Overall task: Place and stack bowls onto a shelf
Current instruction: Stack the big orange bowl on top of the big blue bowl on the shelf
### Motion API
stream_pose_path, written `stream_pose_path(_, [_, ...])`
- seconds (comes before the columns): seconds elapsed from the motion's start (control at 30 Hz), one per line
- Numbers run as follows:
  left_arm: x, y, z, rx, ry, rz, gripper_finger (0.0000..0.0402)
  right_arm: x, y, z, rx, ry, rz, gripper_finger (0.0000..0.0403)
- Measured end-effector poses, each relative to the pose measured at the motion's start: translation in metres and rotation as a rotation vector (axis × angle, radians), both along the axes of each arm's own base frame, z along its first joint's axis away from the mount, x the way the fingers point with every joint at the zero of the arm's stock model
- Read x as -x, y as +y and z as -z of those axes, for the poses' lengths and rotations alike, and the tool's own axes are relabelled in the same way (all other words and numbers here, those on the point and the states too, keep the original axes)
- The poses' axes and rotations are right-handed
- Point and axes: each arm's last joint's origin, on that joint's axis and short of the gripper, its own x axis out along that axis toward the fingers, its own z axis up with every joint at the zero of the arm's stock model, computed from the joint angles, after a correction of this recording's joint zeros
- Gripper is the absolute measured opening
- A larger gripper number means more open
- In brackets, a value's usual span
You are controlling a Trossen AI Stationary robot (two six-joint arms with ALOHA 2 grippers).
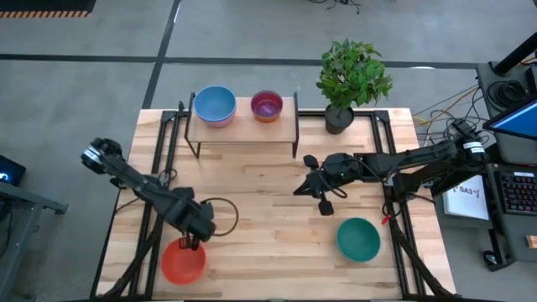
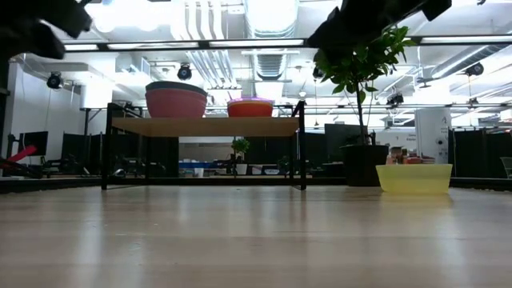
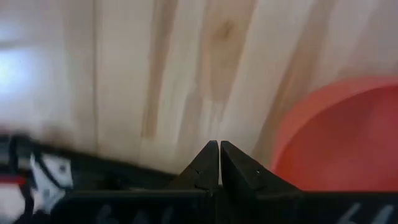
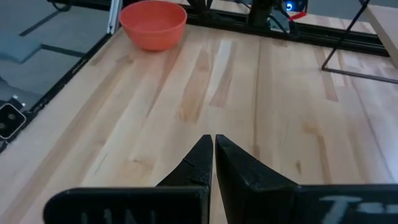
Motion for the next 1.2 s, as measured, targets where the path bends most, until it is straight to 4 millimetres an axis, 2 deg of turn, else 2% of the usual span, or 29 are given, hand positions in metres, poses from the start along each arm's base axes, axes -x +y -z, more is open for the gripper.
stream_pose_path(0.17, [0.006,-0.020,0.003,0.024,-0.032,-0.019,0.0013,-0.003,0.000,0.005,0.021,0.012,-0.012,0.0009])
stream_pose_path(0.4, [0.006,-0.035,0.003,0.087,-0.099,-0.047,0.0076,-0.006,0.000,0.007,0.023,0.012,-0.014,0.0009])
stream_pose_path(0.53, [0.008,-0.039,0.015,0.064,-0.076,-0.007,0.0111,-0.006,0.000,0.007,0.023,0.008,-0.014,0.0009])
stream_pose_path(0.67, [0.011,-0.040,0.030,0.050,-0.058,0.006,0.0128,-0.006,0.001,0.007,0.019,0.009,-0.021,0.0009])
stream_pose_path(1.0, [0.006,-0.045,0.053,0.127,-0.142,0.007,0.0113,-0.006,0.001,0.007,0.019,0.010,-0.021,0.0009])
stream_pose_path(1.1, [0.006,-0.044,0.054,0.125,-0.141,0.007,0.0088,-0.006,0.001,0.007,0.019,0.010,-0.021,0.0009])
stream_pose_path(1.2, [0.006,-0.044,0.054,0.128,-0.138,0.026,0.0043,-0.006,0.001,0.007,0.019,0.009,-0.021,0.0009])
